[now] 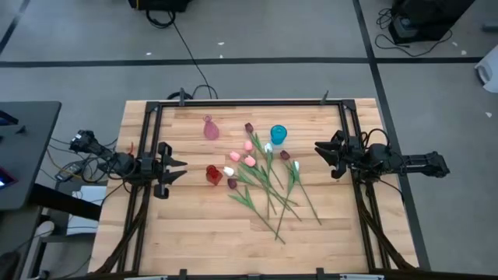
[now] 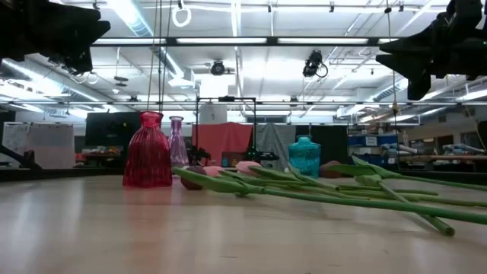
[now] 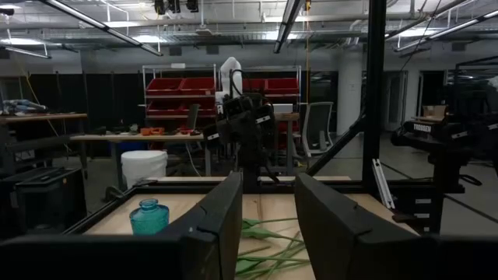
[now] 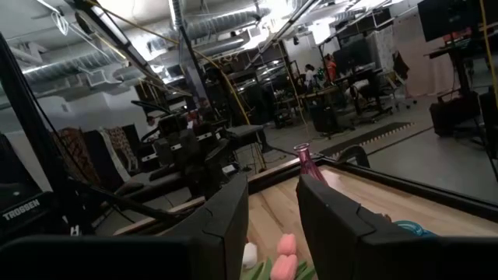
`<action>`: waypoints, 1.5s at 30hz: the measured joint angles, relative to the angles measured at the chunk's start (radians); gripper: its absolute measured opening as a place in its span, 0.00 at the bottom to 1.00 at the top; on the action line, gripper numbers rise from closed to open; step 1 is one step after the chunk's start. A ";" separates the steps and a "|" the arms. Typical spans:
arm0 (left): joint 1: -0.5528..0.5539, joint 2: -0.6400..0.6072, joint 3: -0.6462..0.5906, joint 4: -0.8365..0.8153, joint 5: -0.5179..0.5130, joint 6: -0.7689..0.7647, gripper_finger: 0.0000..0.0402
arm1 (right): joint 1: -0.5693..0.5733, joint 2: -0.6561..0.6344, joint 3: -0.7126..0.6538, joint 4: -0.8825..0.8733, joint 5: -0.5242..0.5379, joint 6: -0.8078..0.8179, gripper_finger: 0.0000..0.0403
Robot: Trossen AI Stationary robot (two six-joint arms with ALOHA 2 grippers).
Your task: Sort flowers into vase by color
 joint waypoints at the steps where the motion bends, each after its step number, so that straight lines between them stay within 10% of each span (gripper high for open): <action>1: 0.000 0.000 0.000 0.000 0.000 0.000 0.31 | 0.000 0.000 0.000 0.000 0.000 0.000 0.31; 45: 0.000 0.000 0.000 0.297 0.012 -0.280 0.31 | 0.000 0.000 0.000 0.031 0.038 0.005 0.31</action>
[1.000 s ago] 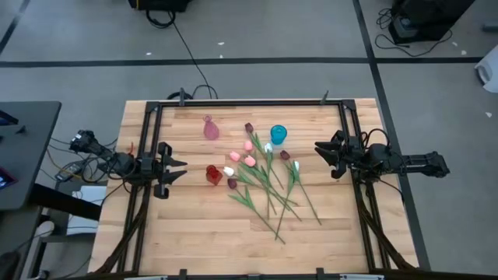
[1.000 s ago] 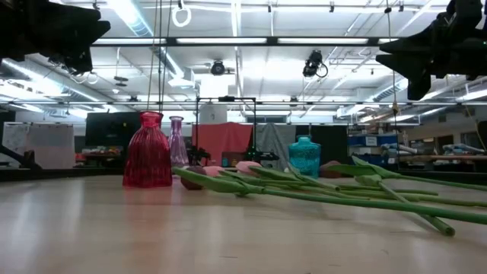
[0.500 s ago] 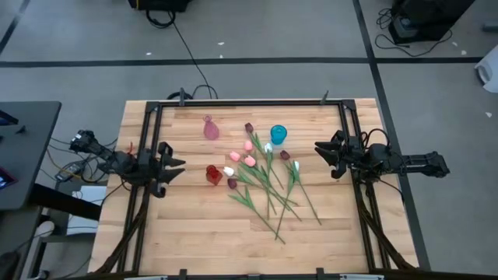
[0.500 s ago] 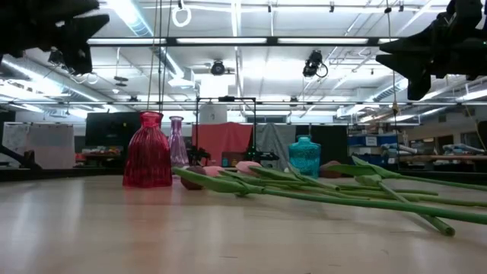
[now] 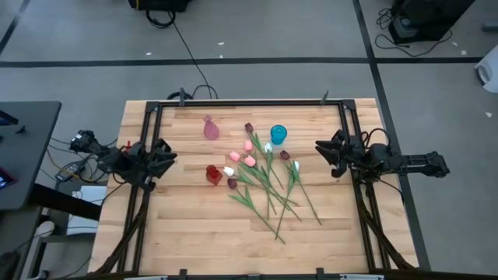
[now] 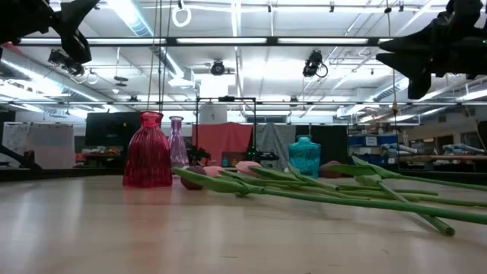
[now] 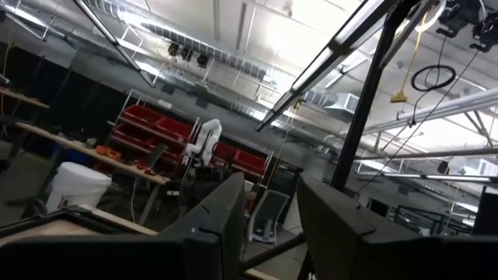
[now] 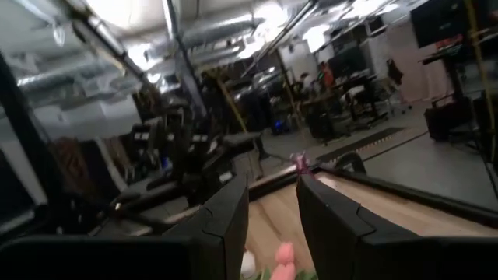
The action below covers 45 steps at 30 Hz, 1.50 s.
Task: Sort flowers into vase by color
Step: Put the right red flower into the blue vase
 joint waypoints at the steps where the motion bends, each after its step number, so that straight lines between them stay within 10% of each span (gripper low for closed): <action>1: 0.000 0.000 0.000 -0.004 0.000 0.000 0.31 | 0.000 0.000 0.000 0.017 0.011 0.004 0.31; 16: 0.000 0.000 0.000 -0.015 -0.015 0.003 0.31 | 0.000 0.037 0.010 0.083 0.055 0.103 0.31; 26: 0.000 0.000 0.000 0.000 -0.252 0.188 0.31 | 0.000 0.426 0.154 -0.215 -0.052 0.230 0.28; 38: 0.000 0.000 0.000 -0.004 0.099 0.414 0.31 | -0.039 0.761 0.384 -0.360 0.034 0.131 0.28; 45: 0.001 0.000 0.000 0.021 -0.217 0.397 0.31 | -0.012 0.955 0.593 -0.669 -0.009 0.271 0.28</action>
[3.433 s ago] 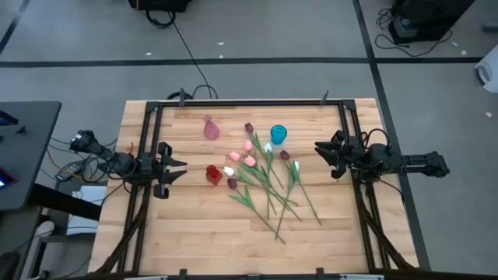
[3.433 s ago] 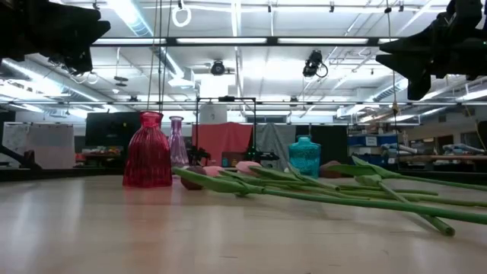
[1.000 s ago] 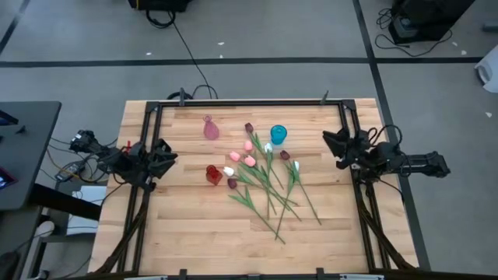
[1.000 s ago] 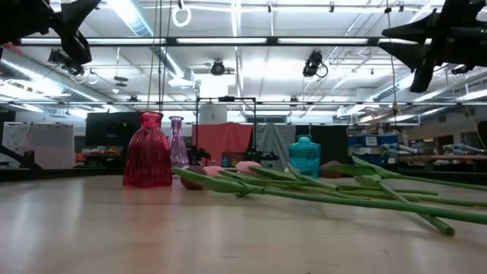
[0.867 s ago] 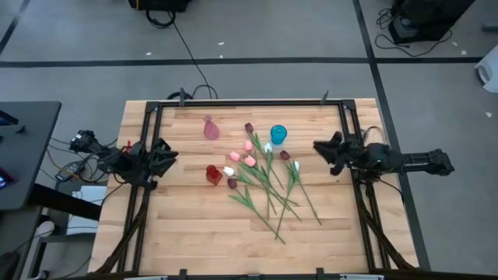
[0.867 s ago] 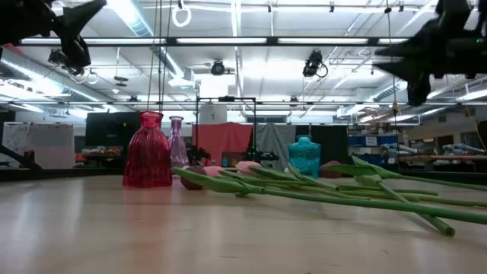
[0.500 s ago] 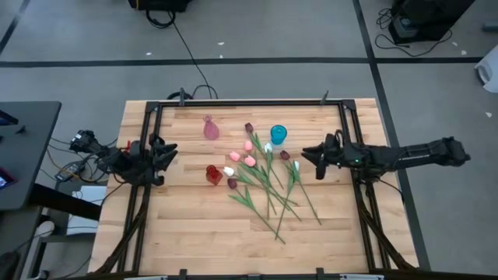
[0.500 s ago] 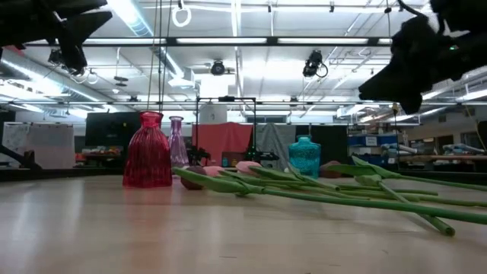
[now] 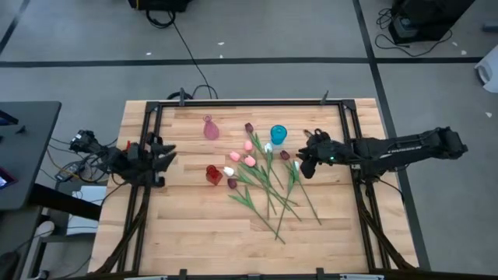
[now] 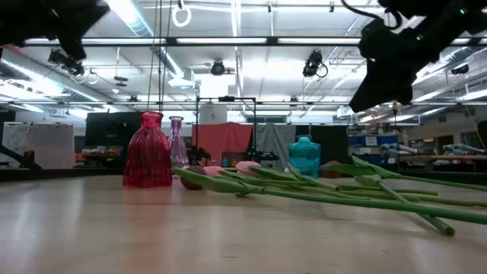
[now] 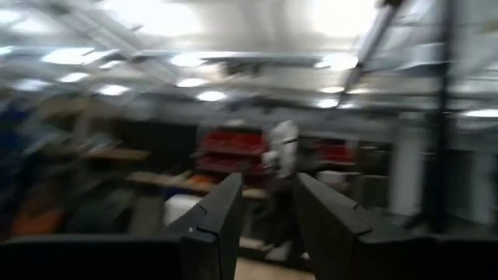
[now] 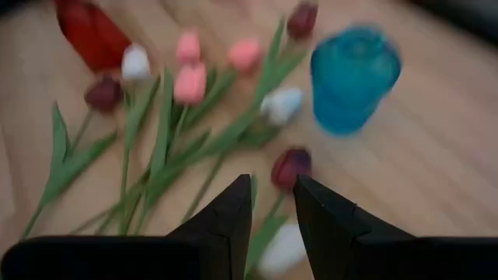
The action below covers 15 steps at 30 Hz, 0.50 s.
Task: Sort flowers into vase by color
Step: Put the right red flower into the blue vase
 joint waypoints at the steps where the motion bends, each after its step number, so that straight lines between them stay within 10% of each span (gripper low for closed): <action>1: 0.000 0.000 0.000 -0.005 -0.045 -0.008 0.31 | 0.002 0.029 0.038 -0.052 -0.019 0.024 0.28; 8: 0.000 0.019 0.000 -0.150 -0.214 -0.038 0.31 | 0.008 0.187 0.197 -0.327 -0.106 0.137 0.32; 15: 0.000 0.020 0.000 -0.195 -0.244 0.043 0.31 | 0.008 0.291 0.221 -0.363 -0.332 0.342 0.56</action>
